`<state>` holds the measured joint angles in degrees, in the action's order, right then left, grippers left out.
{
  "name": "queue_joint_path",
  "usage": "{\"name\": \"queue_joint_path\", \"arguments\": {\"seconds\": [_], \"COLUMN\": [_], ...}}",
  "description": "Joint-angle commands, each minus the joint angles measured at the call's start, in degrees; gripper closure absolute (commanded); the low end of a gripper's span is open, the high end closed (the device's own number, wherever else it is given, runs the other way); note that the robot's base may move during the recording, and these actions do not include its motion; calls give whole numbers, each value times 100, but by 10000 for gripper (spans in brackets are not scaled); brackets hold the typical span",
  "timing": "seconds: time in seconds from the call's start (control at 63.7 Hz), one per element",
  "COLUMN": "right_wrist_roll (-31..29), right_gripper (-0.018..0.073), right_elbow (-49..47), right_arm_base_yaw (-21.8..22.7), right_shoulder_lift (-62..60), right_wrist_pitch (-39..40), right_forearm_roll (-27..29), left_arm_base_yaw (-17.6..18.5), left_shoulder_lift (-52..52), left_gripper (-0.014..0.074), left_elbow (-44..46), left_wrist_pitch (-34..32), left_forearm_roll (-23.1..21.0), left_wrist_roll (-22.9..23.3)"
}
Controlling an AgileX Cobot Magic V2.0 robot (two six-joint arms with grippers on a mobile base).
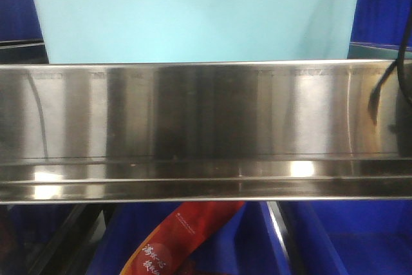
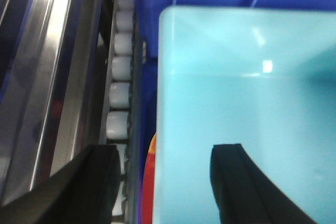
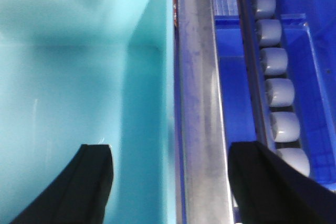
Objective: Fetch blue bin and place on conveyor start
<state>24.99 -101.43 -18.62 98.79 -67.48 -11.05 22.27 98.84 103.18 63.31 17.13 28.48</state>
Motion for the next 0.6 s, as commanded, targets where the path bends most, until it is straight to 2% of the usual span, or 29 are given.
{"name": "queue_joint_path", "arguments": {"seconds": [0.0,0.157,0.581], "right_wrist_roll": [1,1,1], "right_gripper": [223,262,262], "right_elbow": [-34,-34,-34], "right_arm_base_yaw": [-6,-6,132], "right_shoulder_lift": [108,278,512], "right_wrist_pitch": [89,89,87], "right_forearm_roll": [1,58,219], "left_arm_base_yaw": [11,11,11], "left_shoulder_lift": [90,269,543], "left_gripper": [289,289,289], "left_elbow": [36,36,25], "left_wrist_pitch": [51,83,34], "left_forearm_roll": [3,-8,-42], "left_wrist_roll": [48,48,48]}}
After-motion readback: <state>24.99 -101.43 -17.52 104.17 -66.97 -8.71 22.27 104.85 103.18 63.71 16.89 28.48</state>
